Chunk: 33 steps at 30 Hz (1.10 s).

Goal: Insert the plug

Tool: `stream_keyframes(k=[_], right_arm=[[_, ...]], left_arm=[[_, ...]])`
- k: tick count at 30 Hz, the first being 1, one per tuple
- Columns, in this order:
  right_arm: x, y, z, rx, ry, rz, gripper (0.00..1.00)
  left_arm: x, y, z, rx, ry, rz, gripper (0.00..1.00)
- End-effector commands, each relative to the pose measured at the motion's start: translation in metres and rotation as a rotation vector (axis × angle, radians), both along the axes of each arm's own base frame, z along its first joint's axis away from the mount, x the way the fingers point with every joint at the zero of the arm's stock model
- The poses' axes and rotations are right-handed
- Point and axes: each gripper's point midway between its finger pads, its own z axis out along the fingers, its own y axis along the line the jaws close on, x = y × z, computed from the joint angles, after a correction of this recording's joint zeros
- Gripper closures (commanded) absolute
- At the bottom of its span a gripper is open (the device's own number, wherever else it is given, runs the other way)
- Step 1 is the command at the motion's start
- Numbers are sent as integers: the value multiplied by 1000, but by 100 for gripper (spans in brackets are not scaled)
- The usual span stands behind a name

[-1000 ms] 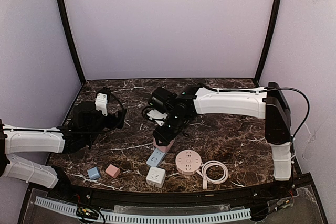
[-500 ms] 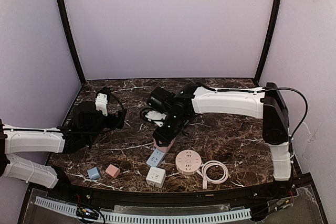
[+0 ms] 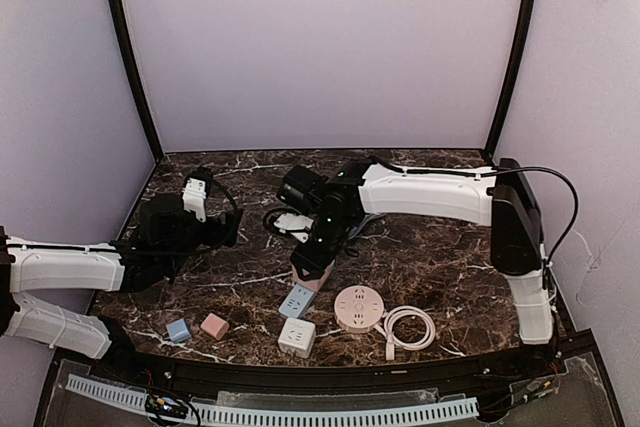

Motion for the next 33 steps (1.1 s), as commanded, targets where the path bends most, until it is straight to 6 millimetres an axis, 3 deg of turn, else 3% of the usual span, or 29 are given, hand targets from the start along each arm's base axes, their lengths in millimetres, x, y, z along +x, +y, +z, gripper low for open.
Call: stream_keyframes(k=[1,17,33], right_arm=[[4,-22,-39,-132,49,-16,100],[13,-31,-68,-199,60,-68,100],[1,-45,-120,-246,111,-71,100]], left_arm=[[0,2,-3,11,-2,-1,1],[0,2,-4,13,-1,0,1],[0,2,-5,11,0,0,1]])
